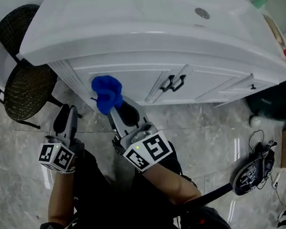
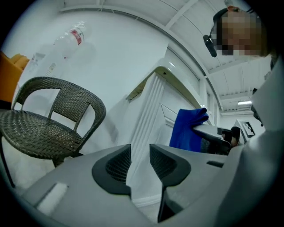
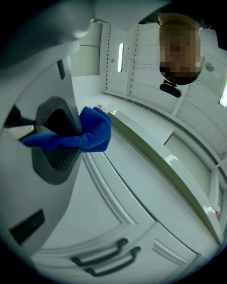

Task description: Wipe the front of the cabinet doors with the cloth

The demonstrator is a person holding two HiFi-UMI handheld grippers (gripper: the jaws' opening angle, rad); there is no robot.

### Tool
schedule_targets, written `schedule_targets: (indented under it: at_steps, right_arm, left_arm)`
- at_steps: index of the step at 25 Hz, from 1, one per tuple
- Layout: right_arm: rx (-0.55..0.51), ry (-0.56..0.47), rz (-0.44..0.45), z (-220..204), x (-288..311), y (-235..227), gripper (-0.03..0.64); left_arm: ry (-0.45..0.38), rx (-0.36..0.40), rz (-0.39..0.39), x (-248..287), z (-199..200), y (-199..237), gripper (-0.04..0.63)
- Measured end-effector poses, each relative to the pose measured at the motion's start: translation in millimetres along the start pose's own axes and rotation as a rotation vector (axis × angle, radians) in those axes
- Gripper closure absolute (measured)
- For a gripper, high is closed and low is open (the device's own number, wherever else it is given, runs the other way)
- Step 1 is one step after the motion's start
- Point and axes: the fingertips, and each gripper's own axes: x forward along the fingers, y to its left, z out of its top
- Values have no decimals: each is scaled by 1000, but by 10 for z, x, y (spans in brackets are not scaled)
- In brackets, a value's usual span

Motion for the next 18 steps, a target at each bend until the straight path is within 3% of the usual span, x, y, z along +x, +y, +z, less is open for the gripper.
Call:
schedule_targets:
  at_steps: [4,7,14,18]
  right_arm:
    - [23,79,89,-449,392,245,560]
    - [-6,110,71,-677,559,212,560]
    - [-21,85,-82,-647,391,-337,560]
    - [-83,39,-244,-322,17,-875,560]
  left_arm:
    - [-10,13,81,-222,56,239,463]
    - [-11,9,112,-333,40,340,463]
    - [6,18,97,-300,-131,312,463]
    - [13,27,56,-151,-122,143,463]
